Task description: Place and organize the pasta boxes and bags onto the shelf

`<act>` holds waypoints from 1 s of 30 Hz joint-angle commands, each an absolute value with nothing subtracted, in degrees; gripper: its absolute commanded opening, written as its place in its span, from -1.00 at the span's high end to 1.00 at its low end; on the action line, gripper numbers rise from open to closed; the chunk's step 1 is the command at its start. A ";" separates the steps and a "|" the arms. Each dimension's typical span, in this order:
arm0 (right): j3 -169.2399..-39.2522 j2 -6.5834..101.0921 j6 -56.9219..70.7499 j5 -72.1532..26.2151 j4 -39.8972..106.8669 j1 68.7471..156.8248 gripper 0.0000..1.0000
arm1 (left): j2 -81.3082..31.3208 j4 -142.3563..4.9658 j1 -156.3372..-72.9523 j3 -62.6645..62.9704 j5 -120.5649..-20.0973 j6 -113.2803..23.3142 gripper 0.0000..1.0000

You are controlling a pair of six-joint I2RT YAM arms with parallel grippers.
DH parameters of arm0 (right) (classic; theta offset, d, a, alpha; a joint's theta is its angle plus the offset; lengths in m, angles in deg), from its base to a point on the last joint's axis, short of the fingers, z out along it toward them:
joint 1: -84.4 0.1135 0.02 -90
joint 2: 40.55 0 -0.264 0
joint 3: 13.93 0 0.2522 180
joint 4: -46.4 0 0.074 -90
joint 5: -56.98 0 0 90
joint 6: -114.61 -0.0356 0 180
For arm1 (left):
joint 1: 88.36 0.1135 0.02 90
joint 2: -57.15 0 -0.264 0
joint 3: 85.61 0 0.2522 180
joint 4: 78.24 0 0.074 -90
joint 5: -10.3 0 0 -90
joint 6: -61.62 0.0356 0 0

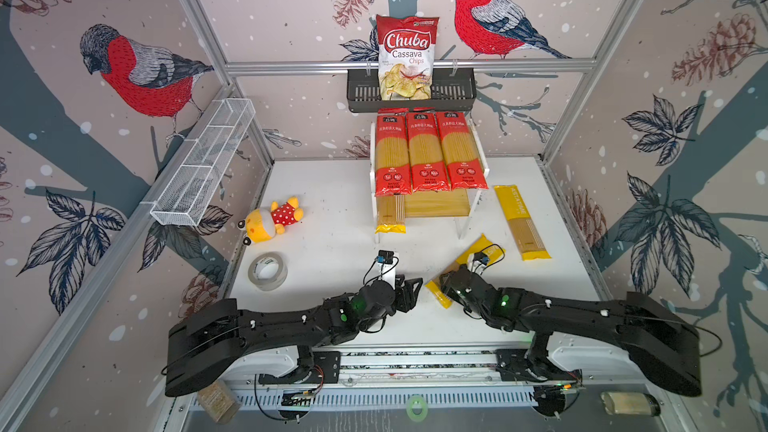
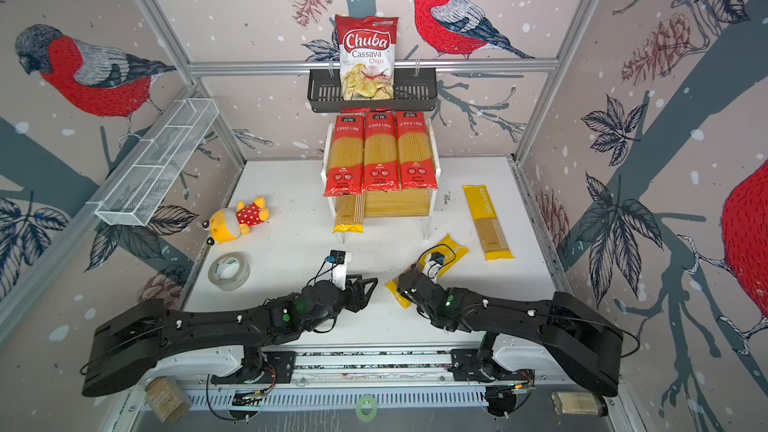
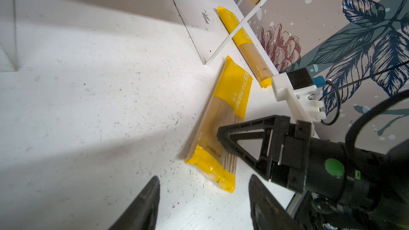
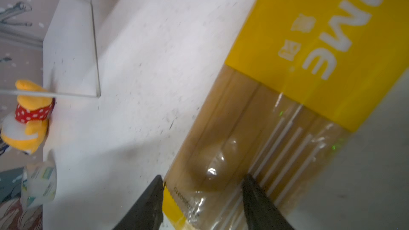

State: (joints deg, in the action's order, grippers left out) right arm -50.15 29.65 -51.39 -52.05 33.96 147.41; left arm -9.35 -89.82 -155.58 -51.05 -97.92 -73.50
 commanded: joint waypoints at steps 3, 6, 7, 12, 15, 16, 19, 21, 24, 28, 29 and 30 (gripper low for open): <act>-50.55 25.85 -51.99 -41.14 23.88 149.69 -0.20 | -10.84 -93.51 -154.64 -50.58 -95.94 -73.12 -0.26; -50.15 18.14 -49.81 -42.23 21.87 146.60 -0.23 | -12.72 -94.71 -154.02 -50.06 -94.04 -72.72 -0.26; -49.39 15.69 -48.97 -42.56 21.68 144.84 -0.25 | -13.48 -95.05 -153.84 -49.73 -93.49 -72.51 -0.26; -42.52 0.51 -44.20 -39.58 21.73 127.15 -0.27 | -19.84 -97.60 -153.66 -46.36 -89.37 -71.27 -0.26; -39.30 -5.28 -41.93 -34.93 23.75 116.67 -0.28 | -23.00 -97.20 -153.59 -44.31 -87.97 -70.90 -0.26; -38.63 -5.88 -41.55 -33.44 24.16 114.15 -0.27 | -23.74 -97.20 -153.49 -43.96 -88.06 -70.58 -0.27; -37.24 -5.13 -39.90 -29.52 26.29 108.12 -0.27 | -25.89 -97.08 -152.06 -43.28 -86.78 -70.34 -0.26; -37.12 -3.84 -39.22 -29.20 27.46 106.68 -0.26 | -27.05 -96.96 -151.21 -42.91 -86.19 -70.34 -0.26; -36.53 -1.68 -39.33 -29.64 29.75 106.24 -0.27 | -28.89 -96.99 -150.42 -41.90 -85.25 -70.13 -0.26; -34.96 2.23 -40.75 -29.25 35.95 106.02 -0.26 | -31.87 -97.12 -149.84 -40.02 -83.12 -70.15 -0.26; -34.73 3.57 -41.03 -29.00 37.30 106.05 -0.25 | -32.58 -97.07 -149.70 -39.53 -82.40 -70.42 -0.26; -34.78 4.90 -40.91 -28.81 38.25 106.03 -0.25 | -33.17 -97.06 -149.63 -39.29 -81.80 -70.71 -0.26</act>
